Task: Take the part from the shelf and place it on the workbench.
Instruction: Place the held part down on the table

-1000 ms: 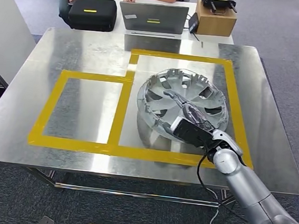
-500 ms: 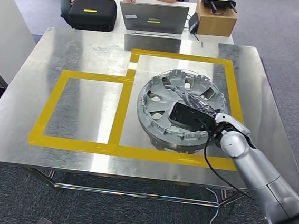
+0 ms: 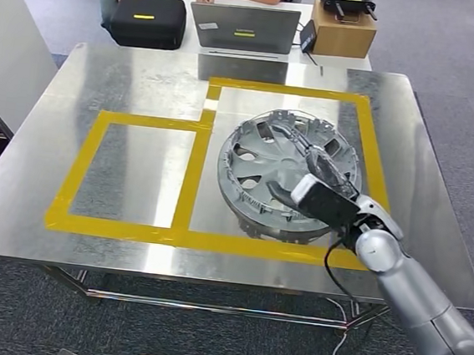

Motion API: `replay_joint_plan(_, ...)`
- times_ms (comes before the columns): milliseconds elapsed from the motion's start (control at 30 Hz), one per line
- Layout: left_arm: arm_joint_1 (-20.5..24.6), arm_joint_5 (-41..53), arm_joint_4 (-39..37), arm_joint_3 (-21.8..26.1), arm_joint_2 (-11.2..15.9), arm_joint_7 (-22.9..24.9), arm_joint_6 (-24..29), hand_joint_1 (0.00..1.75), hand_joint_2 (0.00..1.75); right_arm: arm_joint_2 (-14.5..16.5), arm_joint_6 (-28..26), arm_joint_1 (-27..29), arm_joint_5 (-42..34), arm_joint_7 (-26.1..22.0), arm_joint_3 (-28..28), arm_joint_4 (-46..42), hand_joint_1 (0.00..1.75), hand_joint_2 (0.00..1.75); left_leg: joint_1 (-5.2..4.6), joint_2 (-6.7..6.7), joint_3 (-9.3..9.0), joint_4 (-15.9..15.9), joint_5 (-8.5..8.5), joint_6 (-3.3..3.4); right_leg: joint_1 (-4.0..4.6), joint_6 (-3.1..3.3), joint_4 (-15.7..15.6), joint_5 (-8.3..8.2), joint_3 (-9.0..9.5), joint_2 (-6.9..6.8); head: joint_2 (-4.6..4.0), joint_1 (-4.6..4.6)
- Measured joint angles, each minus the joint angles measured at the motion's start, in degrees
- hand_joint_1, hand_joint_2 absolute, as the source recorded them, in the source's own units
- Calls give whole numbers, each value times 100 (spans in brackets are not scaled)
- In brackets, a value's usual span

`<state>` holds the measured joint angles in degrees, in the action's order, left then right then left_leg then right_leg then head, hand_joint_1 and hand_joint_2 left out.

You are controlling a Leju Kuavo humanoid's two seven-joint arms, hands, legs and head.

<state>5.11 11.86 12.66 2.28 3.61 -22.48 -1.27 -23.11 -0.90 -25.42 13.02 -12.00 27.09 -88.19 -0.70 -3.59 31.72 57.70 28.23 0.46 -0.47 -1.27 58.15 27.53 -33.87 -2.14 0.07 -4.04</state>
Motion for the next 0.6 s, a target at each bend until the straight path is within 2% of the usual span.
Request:
replay_joint_plan(200, -73, -69, -2, 121, -8, -91, 42, 0, 0, 300, -402, 1587, -370, -886, -380, -1328, 0, 0, 1, 3, 1, -2, 14, 0, 0, 1, 0, 16, 0, -4, 0, 1)
replay_joint_plan(333, -117, -143, -2, 224, -16, -157, 85, 0, 0, 399, -451, 2470, -614, -1151, -581, -1926, 0, 175, 2, 3, 2, -3, 17, 3, -1, 2, 0, 20, 0, -3, 0, 0)
replay_joint_plan(467, -157, -190, -2, 323, -21, -217, 110, 0, 0, 458, -429, 3077, -768, -1318, -858, -2301, 0, 175, 1, 2, 2, -2, 19, 5, -3, 2, -1, 20, 0, -1, 0, 0)
replay_joint_plan(600, -183, -225, -2, 395, -21, -255, 127, 0, 0, 513, -415, 3447, -781, -1411, -1129, -2540, 0, 175, 1, 2, 0, -1, 18, 6, -4, 0, -2, 18, 2, -1, 0, 0)
